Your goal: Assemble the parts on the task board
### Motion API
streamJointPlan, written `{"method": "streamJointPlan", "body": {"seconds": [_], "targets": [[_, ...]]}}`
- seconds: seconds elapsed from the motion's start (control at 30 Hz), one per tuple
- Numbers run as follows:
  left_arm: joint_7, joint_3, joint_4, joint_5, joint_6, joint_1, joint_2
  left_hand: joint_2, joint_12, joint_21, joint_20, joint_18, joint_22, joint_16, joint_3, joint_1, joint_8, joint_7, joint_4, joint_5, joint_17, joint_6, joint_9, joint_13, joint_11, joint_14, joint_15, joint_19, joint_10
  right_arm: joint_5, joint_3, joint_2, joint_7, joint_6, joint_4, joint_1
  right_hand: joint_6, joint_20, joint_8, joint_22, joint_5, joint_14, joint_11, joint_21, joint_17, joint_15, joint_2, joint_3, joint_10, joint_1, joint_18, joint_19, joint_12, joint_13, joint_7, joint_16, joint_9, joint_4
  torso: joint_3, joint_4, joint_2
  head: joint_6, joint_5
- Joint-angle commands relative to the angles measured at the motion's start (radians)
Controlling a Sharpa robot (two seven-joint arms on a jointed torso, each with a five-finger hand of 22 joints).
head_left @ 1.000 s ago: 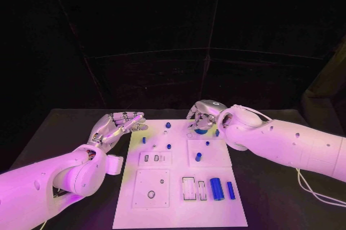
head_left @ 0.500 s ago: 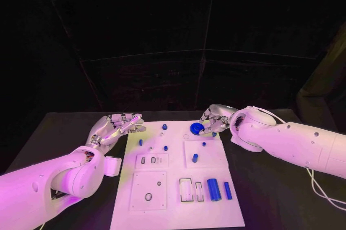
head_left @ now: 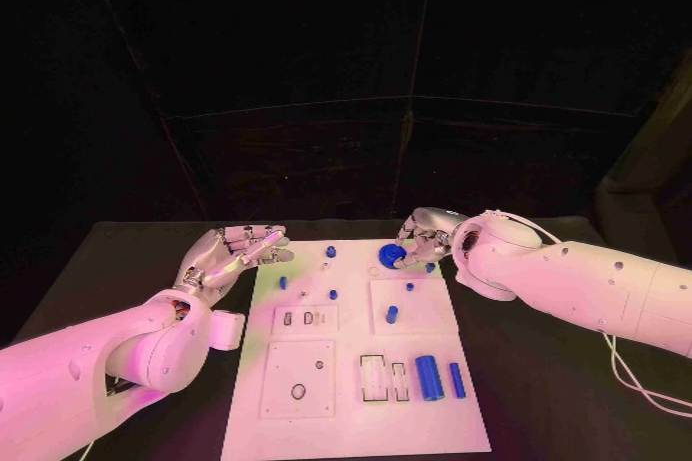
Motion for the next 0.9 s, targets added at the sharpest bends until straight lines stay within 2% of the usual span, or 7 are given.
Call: {"method": "streamJointPlan", "body": {"seconds": [0.03, 0.43, 0.73, 0.9], "targets": [[0.001, 0.001, 0.0, -0.006, 0.02, 0.001, 0.001, 0.008, -0.004, -0.006, -0.003, 0.015, -0.001, -0.004, 0.002, -0.002, -0.006, 0.002, -0.005, 0.003, 0.002, 0.004, -0.001, -0.001, 0.003, 0.004, 0.002, 0.007, 0.004, -0.026, 0.001, 0.003, -0.018, -0.003, -0.003, 0.002, -0.006, 0.005, 0.008, 0.009, 0.006, 0.06, 0.0, 0.007, 0.01, 0.006, 0.003, -0.004, 0.011, 0.011, -0.007, 0.005, 0.015, 0.016, 0.001, 0.007, 0.0, 0.005, -0.0001, -0.0013, 0.0, -0.002, 0.001], [-0.003, 0.001, -0.004, -0.006, 0.025, 0.001, 0.003, 0.009, -0.006, -0.007, -0.003, 0.015, -0.002, -0.005, 0.002, 0.0, -0.007, 0.002, -0.007, 0.003, 0.002, 0.005, -0.001, -0.001, 0.003, 0.004, 0.002, 0.008, 0.004, -0.077, 0.001, 0.018, -0.035, -0.028, -0.007, 0.002, -0.006, 0.006, 0.012, 0.029, 0.01, 0.064, 0.0, 0.017, 0.033, 0.007, 0.005, -0.008, 0.023, 0.014, -0.01, 0.012, 0.039, 0.045, 0.002, 0.017, 0.0, 0.008, 0.0004, 0.0002, 0.001, -0.003, 0.002], [-0.007, 0.001, -0.006, -0.006, 0.028, 0.001, 0.005, 0.009, -0.006, -0.007, -0.003, 0.015, -0.002, -0.005, 0.002, 0.0, -0.007, 0.002, -0.007, 0.003, 0.002, 0.005, -0.001, -0.001, 0.003, 0.004, 0.002, 0.008, 0.004, -0.095, 0.001, 0.034, -0.047, 0.012, -0.015, 0.002, -0.007, 0.007, 0.015, 0.034, 0.003, 0.064, 0.001, 0.02, 0.038, 0.008, 0.004, -0.013, 0.023, 0.012, -0.011, 0.013, 0.043, 0.05, 0.002, 0.019, 0.0, 0.013, 0.0008, -0.0019, 0.001, -0.006, 0.003], [-0.009, 0.001, -0.006, -0.006, 0.029, 0.001, 0.005, 0.009, -0.006, -0.007, -0.003, 0.015, -0.002, -0.005, 0.002, 0.0, -0.007, 0.002, -0.007, 0.003, 0.002, 0.005, -0.001, -0.001, 0.003, 0.004, 0.002, 0.008, 0.004, -0.097, 0.001, 0.044, -0.049, 0.029, -0.027, 0.002, -0.004, 0.008, 0.019, 0.037, 0.002, 0.064, 0.001, 0.023, 0.042, 0.009, 0.011, -0.013, 0.027, 0.017, -0.012, 0.014, 0.052, 0.061, 0.002, 0.021, 0.0, 0.014, 0.0002, -0.0006, 0.001, -0.007, 0.001]]}}
